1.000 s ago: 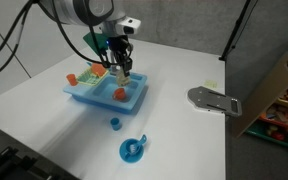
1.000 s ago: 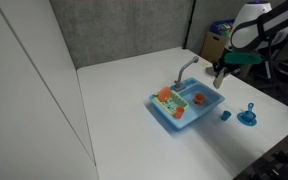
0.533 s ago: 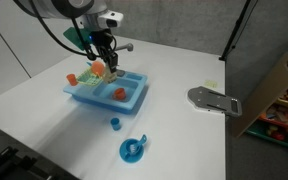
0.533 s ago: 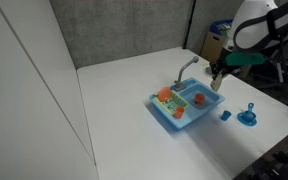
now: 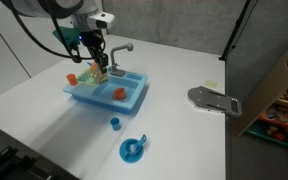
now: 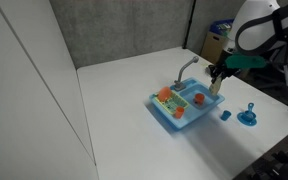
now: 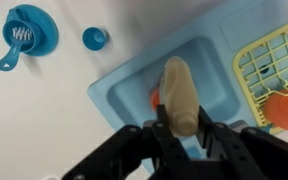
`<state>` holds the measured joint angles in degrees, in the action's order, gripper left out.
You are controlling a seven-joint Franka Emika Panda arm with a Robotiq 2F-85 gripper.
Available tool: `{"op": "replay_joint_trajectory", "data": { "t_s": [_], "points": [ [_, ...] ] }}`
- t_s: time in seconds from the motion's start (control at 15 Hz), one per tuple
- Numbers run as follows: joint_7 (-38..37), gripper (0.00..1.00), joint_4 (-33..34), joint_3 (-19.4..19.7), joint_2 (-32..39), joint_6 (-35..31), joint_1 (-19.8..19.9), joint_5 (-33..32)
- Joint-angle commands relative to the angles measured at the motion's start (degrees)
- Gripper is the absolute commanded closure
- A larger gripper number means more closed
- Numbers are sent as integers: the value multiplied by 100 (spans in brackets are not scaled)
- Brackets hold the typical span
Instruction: Move the toy bottle from the table to the sink
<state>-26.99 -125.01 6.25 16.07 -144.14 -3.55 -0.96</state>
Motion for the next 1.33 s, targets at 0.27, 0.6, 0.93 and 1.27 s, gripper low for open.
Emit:
{"op": "replay_joint_trajectory", "data": {
  "t_s": [0.27, 0.6, 0.93, 1.27],
  "points": [
    [1, 69, -33, -54, 2, -1, 21, 80],
    [-93, 90, -73, -29, -16, -66, -99, -176],
    [-142, 90, -115, -80, -20, -88, -296, -424],
    [-136, 90, -297, -152, -21, -248, -448, -494]
  ]
}}
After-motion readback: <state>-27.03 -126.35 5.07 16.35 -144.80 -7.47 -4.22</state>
